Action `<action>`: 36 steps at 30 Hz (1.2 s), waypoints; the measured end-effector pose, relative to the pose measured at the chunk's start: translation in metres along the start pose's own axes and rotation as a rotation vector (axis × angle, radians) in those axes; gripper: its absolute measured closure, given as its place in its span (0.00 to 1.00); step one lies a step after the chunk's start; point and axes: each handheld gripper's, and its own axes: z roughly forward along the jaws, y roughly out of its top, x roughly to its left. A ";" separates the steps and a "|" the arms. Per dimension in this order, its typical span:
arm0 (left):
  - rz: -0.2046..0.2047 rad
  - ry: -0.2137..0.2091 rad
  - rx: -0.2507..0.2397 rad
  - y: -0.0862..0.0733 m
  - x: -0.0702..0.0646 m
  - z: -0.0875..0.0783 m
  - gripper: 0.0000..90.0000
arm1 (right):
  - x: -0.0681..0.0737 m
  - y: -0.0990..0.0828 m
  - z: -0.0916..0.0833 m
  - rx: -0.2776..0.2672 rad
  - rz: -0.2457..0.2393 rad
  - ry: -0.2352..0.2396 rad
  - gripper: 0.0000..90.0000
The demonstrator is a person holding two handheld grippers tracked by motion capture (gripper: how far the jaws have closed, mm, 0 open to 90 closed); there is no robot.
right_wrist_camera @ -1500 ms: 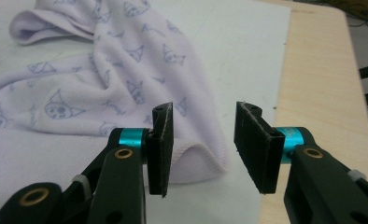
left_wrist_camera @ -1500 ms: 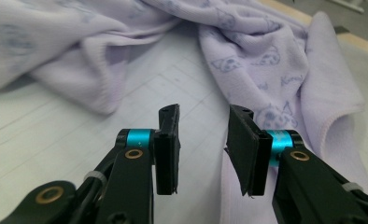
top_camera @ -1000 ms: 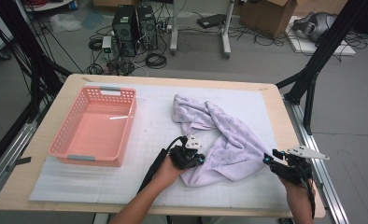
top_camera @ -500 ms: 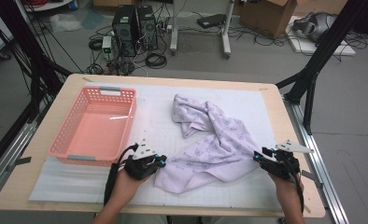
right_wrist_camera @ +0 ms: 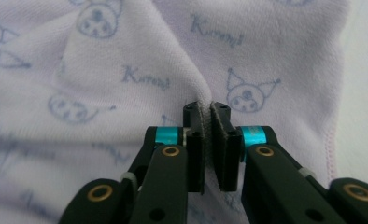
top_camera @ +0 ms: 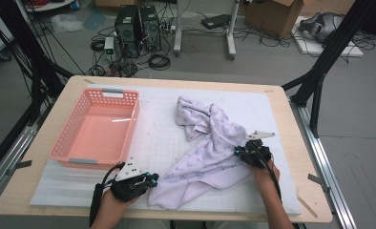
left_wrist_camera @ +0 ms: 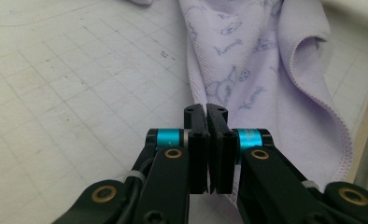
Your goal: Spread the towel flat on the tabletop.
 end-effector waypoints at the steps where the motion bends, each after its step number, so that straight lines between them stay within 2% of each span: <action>1: 0.003 -0.001 -0.001 0.001 0.000 0.001 0.96 | -0.003 -0.003 -0.004 0.003 -0.008 -0.005 0.95; 4: -0.014 -0.019 -0.033 0.007 0.001 0.002 0.92 | -0.012 -0.017 -0.019 0.006 -0.013 -0.022 0.95; 7: -0.036 -0.030 -0.058 0.016 0.002 0.008 0.78 | -0.021 -0.036 -0.040 0.000 0.001 -0.042 0.95; 9: -0.053 -0.036 -0.070 0.024 0.004 0.016 0.69 | -0.026 -0.047 -0.054 -0.009 0.028 -0.055 0.95; 12: -0.047 -0.040 -0.063 0.041 0.009 0.035 0.64 | -0.028 -0.055 -0.069 -0.002 0.049 -0.075 0.94; 14: -0.049 -0.051 -0.064 0.055 0.012 0.047 0.63 | -0.027 -0.057 -0.074 -0.006 0.055 -0.074 0.87; 16: -0.054 -0.056 -0.065 0.067 0.016 0.058 0.63 | -0.027 -0.056 -0.078 -0.048 0.069 -0.064 0.76; 18: -0.051 -0.041 -0.063 0.079 0.020 0.071 0.64 | -0.028 -0.055 -0.081 -0.097 0.094 -0.045 0.71; 22: -0.034 -0.006 -0.013 0.098 0.028 0.100 0.65 | -0.028 -0.051 -0.084 -0.152 0.097 -0.046 0.69; 25: -0.027 0.038 0.022 0.109 0.032 0.124 0.61 | -0.027 -0.051 -0.081 -0.156 0.093 -0.040 0.69; 26: -0.035 0.051 0.032 0.112 0.033 0.132 0.58 | -0.027 -0.051 -0.080 -0.153 0.091 -0.037 0.69; 30: -0.076 0.087 0.056 0.127 0.043 0.158 0.55 | -0.024 -0.049 -0.076 -0.151 0.079 -0.032 0.69; 32: -0.066 0.109 0.083 0.134 0.045 0.169 0.54 | -0.025 -0.049 -0.076 -0.153 0.083 -0.029 0.69; 33: -0.048 0.116 0.096 0.138 0.045 0.174 0.53 | -0.025 -0.050 -0.076 -0.157 0.081 -0.029 0.69; 36: -0.024 0.134 0.099 0.148 0.043 0.190 0.53 | -0.028 -0.051 -0.075 -0.159 0.088 -0.027 0.69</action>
